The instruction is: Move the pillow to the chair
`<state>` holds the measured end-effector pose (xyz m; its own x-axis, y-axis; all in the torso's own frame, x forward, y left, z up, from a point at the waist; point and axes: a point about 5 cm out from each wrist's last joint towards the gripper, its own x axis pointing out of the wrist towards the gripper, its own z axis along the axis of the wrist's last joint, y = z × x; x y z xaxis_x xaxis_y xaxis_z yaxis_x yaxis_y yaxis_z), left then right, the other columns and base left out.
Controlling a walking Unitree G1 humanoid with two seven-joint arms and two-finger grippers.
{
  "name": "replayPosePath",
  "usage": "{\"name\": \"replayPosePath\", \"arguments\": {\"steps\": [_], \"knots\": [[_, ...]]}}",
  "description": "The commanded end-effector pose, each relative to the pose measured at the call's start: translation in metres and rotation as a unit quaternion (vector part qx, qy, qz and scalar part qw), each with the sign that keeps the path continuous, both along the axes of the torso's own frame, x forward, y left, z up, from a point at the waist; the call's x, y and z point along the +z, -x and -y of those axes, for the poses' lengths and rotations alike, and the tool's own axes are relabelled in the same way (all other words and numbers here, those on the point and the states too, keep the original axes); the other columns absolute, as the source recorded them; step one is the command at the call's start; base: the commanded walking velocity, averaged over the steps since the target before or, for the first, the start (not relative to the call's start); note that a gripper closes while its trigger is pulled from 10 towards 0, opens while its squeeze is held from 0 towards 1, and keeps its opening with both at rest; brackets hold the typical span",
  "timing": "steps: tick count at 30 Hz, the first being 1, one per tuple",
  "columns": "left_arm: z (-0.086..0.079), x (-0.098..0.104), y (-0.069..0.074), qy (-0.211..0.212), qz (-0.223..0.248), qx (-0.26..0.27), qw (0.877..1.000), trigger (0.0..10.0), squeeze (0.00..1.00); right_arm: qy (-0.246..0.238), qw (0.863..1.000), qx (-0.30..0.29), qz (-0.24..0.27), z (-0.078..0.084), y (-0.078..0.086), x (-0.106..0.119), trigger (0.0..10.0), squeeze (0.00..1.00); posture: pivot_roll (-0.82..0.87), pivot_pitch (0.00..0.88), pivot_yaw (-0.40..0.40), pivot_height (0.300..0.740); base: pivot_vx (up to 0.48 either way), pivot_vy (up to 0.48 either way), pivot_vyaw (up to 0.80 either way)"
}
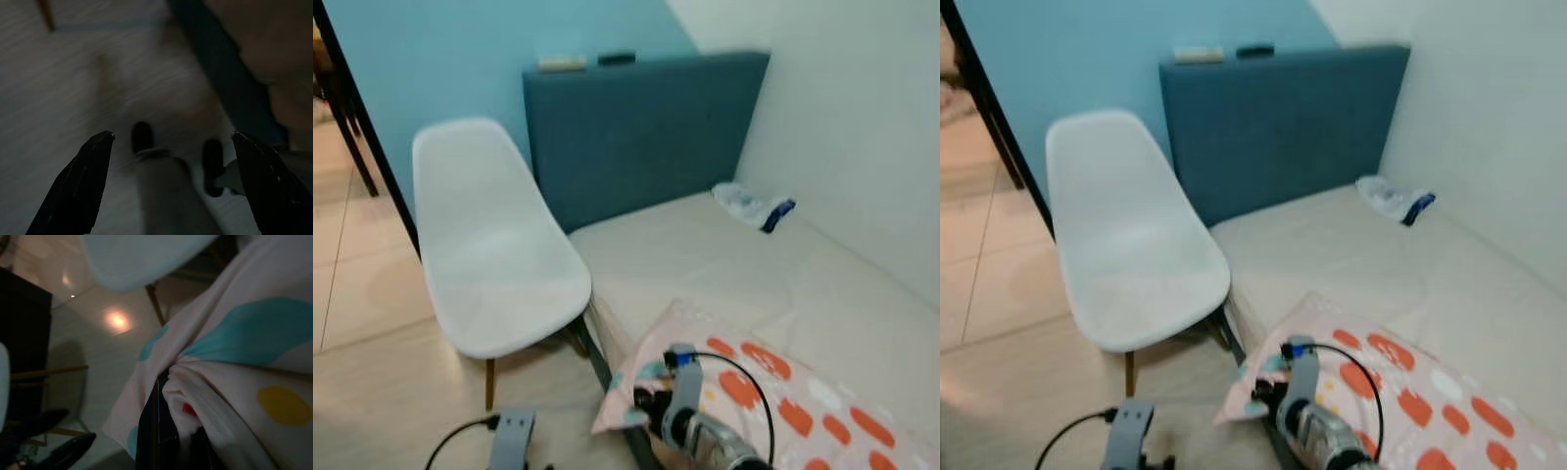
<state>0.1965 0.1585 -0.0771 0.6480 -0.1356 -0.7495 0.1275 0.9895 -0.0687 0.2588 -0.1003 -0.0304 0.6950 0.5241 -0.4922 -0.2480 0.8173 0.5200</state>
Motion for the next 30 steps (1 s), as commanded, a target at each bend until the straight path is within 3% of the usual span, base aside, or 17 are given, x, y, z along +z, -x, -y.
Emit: {"name": "replayPosePath", "arguments": {"steps": [1,10,19,23,30], "knots": [[-0.001,-0.003,0.005,-0.003,-0.011,-0.001,1.0,10.0,0.0,-0.022,0.999,0.026,0.028,-0.014,-0.007,0.01,10.0,0.0,0.12,0.0,-0.067,0.74,0.0,0.0,0.73],[0.0,-0.002,0.004,-0.005,-0.007,0.0,1.0,10.0,0.0,-0.032,0.998,0.009,0.054,-0.011,-0.02,0.021,10.0,0.0,0.12,0.0,-0.072,0.74,0.0,0.0,0.73],[0.002,0.001,-0.003,-0.01,0.007,0.003,1.0,10.0,0.0,-0.06,0.991,-0.003,0.121,-0.012,-0.048,0.052,10.0,0.0,0.12,0.0,-0.074,0.74,0.0,0.0,0.73],[0.002,0.002,-0.005,-0.009,0.01,0.005,1.0,10.0,0.0,-0.065,0.989,-0.001,0.132,-0.013,-0.052,0.057,10.0,0.0,0.12,0.0,-0.076,0.74,0.0,0.0,0.73],[0.012,0.014,-0.023,0.006,0.052,0.004,0.999,10.0,0.0,-0.084,0.98,0.007,0.178,-0.02,-0.067,0.08,10.0,0.0,0.12,0.0,-0.077,0.74,0.0,0.0,0.73]]}}
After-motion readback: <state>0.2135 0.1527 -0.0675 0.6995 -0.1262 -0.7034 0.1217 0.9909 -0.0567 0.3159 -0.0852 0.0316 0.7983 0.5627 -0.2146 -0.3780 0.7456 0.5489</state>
